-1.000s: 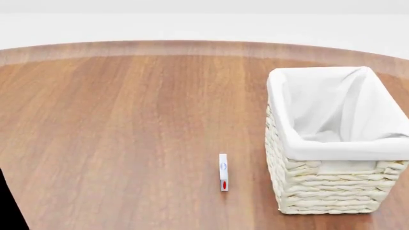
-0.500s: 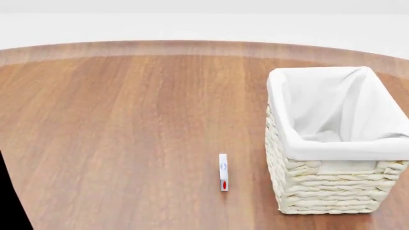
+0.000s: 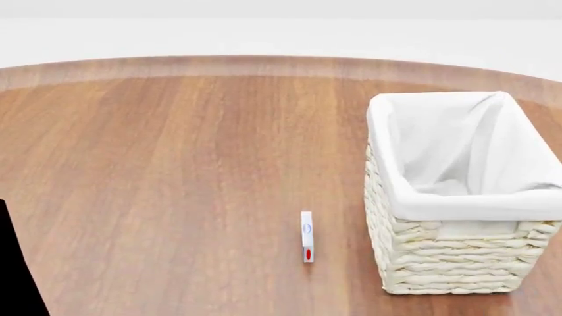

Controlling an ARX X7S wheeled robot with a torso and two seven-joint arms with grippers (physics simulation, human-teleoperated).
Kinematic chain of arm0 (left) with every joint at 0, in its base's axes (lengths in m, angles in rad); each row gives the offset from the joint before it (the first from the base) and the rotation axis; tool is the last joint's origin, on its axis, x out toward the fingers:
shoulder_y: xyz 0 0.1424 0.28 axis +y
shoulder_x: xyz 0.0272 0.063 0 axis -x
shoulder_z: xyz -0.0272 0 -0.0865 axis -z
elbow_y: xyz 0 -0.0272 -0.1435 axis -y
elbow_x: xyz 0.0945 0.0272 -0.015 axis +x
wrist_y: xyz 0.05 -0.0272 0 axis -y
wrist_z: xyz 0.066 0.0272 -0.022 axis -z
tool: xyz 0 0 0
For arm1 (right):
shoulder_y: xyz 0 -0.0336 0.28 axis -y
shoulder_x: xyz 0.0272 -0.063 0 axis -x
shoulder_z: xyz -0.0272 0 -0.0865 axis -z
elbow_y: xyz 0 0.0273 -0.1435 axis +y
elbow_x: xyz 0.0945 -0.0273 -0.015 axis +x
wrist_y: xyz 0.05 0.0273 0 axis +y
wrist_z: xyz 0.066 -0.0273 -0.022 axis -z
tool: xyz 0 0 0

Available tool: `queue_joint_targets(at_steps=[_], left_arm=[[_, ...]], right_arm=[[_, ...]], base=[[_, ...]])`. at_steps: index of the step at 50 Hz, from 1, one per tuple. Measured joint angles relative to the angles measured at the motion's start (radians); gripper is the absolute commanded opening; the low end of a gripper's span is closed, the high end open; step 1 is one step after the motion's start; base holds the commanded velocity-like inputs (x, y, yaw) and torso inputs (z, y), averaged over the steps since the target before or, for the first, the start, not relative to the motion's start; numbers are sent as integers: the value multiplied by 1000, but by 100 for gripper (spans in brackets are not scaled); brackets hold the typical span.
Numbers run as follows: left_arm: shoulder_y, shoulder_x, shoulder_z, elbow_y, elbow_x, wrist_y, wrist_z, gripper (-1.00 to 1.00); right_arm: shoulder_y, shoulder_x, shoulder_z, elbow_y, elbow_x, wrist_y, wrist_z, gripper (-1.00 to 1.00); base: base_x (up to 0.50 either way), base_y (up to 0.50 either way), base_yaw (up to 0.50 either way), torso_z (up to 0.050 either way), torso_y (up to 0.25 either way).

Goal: Pick up the tomato sauce, and put it in the basket.

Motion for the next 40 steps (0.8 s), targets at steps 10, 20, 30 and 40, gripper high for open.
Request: queue_joint_targets(at_steps=[10, 20, 30, 40], left_arm=[[0, -5, 5, 7, 3, -4, -5, 100], [1, -10, 6, 11, 2, -4, -10, 100], [4, -16, 2, 11, 1, -1, -16, 100], [6, -21, -2, 13, 3, -2, -24, 100]], right_arm=[[8, -4, -10, 65, 8, -40, -6, 100], [20, -7, -21, 114, 15, -69, -13, 100], [36, -9, -33, 148, 19, -84, -18, 100], [48, -7, -44, 155, 26, -79, -21, 100]], base=[[0, 0, 0, 0, 0], [0, 0, 0, 0, 0], [0, 0, 0, 0, 0], [0, 0, 0, 0, 0]])
